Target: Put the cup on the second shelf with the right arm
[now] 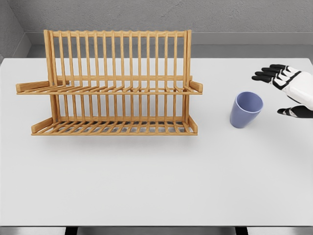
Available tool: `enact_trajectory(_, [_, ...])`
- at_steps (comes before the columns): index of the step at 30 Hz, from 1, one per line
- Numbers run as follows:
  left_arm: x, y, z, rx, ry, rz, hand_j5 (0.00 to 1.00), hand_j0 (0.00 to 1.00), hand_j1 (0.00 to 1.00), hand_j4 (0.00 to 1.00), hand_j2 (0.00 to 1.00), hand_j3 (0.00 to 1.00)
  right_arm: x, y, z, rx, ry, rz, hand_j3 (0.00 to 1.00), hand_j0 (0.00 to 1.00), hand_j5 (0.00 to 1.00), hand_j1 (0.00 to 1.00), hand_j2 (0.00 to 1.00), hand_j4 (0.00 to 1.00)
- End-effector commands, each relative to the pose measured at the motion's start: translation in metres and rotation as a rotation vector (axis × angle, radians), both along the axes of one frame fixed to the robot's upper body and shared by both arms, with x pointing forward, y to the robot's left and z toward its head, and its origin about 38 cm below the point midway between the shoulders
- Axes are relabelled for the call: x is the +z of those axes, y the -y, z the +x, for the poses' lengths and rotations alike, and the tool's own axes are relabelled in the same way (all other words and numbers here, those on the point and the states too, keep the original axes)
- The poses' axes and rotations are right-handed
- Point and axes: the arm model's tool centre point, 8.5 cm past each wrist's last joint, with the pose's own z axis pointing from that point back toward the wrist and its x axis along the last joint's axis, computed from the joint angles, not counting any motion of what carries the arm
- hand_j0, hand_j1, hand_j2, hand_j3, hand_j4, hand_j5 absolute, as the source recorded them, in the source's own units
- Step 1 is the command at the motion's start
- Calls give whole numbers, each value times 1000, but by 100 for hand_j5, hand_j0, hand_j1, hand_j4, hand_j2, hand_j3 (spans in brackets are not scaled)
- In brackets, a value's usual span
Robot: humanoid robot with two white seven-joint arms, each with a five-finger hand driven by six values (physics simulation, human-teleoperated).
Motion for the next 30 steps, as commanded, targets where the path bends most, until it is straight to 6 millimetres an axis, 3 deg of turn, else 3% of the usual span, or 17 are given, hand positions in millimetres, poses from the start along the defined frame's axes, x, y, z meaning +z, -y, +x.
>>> enact_trajectory(1, [0,0,0,0,1,0,100,100,100,100,100,100,2,-2,-1,6,2,4,100,100,100,100,100,100])
enact_trajectory(5, [0,0,0,0,0,0,100,100,100,100,100,100,2,-2,-2,9,1,4,100,100,100,100,100,100])
enact_trajectory(7, [0,0,0,0,0,0,100,100,100,100,100,100,-9,0,-2,28,-153,-178,100,100,100,100,100,100])
enact_trajectory(10, [0,0,0,0,0,0,100,100,100,100,100,100,6,3,11,33,-247,-365,100,100,100,100,100,100])
enact_trajectory(12, [0,0,0,0,0,0,100,100,100,100,100,100,6,4,20,26,-253,-365,100,100,100,100,100,100])
enact_trajectory(15, [0,0,0,0,0,0,100,100,100,100,100,100,-12,-22,48,84,-297,-377,100,100,100,100,100,100])
enact_trajectory(19, [0,0,0,0,0,0,100,100,100,100,100,100,-36,-32,62,102,-362,-386,100,100,100,100,100,100])
enact_trajectory(23, [0,0,0,0,0,0,100,100,100,100,100,100,-41,-43,74,116,-374,-383,100,100,100,100,100,100])
enact_trajectory(30, [0,0,0,0,0,0,100,100,100,100,100,100,-27,-42,82,101,-341,-383,100,100,100,100,100,100])
